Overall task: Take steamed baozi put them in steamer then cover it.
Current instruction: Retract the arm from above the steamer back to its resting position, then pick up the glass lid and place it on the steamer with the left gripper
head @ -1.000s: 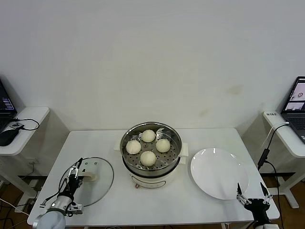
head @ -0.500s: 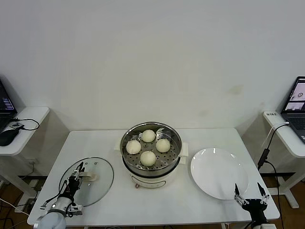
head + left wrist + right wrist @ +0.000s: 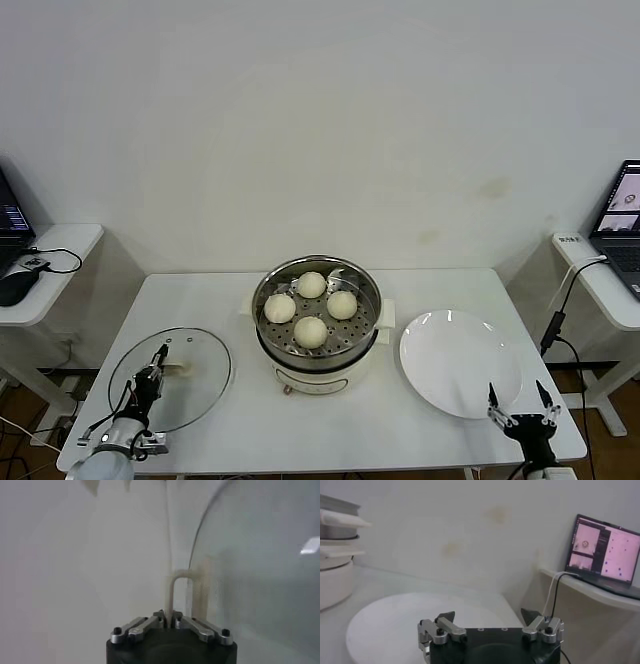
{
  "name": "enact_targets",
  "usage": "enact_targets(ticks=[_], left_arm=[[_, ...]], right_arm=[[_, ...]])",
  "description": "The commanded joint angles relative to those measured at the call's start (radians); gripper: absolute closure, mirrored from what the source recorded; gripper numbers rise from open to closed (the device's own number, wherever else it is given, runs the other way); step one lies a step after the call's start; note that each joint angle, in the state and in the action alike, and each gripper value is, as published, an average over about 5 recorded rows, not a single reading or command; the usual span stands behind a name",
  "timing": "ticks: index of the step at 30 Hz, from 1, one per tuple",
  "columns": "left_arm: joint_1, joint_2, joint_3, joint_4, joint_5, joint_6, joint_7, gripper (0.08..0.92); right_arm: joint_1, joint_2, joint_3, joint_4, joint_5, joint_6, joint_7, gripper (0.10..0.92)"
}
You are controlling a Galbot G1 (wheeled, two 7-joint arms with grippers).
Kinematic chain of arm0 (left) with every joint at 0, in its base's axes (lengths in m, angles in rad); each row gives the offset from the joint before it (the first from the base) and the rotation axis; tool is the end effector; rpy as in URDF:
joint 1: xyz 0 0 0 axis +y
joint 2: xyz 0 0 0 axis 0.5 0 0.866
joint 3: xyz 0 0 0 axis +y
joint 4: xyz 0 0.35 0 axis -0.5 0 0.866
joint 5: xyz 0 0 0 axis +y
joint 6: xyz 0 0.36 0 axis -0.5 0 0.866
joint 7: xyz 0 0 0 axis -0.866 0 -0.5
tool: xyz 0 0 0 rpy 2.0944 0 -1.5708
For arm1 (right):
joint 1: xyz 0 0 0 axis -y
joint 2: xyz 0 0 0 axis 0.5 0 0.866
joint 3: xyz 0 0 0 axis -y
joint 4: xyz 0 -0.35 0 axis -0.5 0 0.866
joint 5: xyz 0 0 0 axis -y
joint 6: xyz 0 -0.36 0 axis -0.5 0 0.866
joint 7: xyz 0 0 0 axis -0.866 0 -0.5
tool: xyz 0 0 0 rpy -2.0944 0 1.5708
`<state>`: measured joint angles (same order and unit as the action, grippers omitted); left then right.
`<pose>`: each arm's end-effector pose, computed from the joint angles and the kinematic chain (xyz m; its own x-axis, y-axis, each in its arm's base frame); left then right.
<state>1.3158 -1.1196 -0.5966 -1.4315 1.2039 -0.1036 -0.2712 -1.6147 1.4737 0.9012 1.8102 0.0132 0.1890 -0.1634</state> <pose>0.2503 0.1978 -0.4305 -0.9950 -0.0023 0.0999 0.0998 -0.0760 0.9921 0.1393 -0.1540 -0.3863 -0.9828 0.1410 0.1194 0.1084 0.9632 -0.2458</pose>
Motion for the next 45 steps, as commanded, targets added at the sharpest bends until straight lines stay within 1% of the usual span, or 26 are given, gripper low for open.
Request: enact_targets(ticks=[1, 5, 12, 16, 22, 28, 33, 39, 45], left_arm=[[0.137, 0.007, -0.090, -0.249, -0.011, 0.079, 0.014, 0.856], [0.179, 0.021, -0.144, -0.370, -0.047, 0.143, 0.079, 0.856], [0.188, 0.074, -0.179, -0.508, -0.188, 0.246, 0.214, 0.856], [0.166, 0.110, -0.130, -0.596, -0.221, 0.298, 0.258, 0.856], [0.096, 0.174, 0.032, -0.687, -0.282, 0.389, 0.314, 0.856], [-0.051, 0.193, 0.225, -0.691, -0.292, 0.463, 0.344, 0.856], [-0.199, 0.194, 0.391, -0.640, -0.287, 0.533, 0.392, 0.856], [-0.374, 0.131, 0.511, -0.592, -0.223, 0.608, 0.466, 0.856], [-0.450, 0.051, 0.580, -0.557, -0.104, 0.648, 0.542, 0.856]], right_arm=[[0.003, -0.003, -0.004, 0.003, -0.003, 0.001, 0.000, 0.203], [0.004, -0.005, -0.013, 0.003, -0.012, 0.002, -0.002, 0.202], [0.004, -0.006, -0.030, -0.001, -0.031, 0.005, -0.007, 0.203], [0.004, -0.007, -0.039, -0.005, -0.044, 0.010, -0.007, 0.203], [0.006, 0.005, -0.057, -0.021, -0.095, 0.029, 0.000, 0.202], [0.009, 0.028, -0.072, -0.042, -0.151, 0.056, 0.015, 0.203], [0.010, 0.045, -0.087, -0.051, -0.188, 0.065, 0.029, 0.203], [0.024, 0.063, -0.097, -0.071, -0.233, 0.069, 0.053, 0.202], [0.033, 0.071, -0.108, -0.081, -0.260, 0.074, 0.067, 0.203]])
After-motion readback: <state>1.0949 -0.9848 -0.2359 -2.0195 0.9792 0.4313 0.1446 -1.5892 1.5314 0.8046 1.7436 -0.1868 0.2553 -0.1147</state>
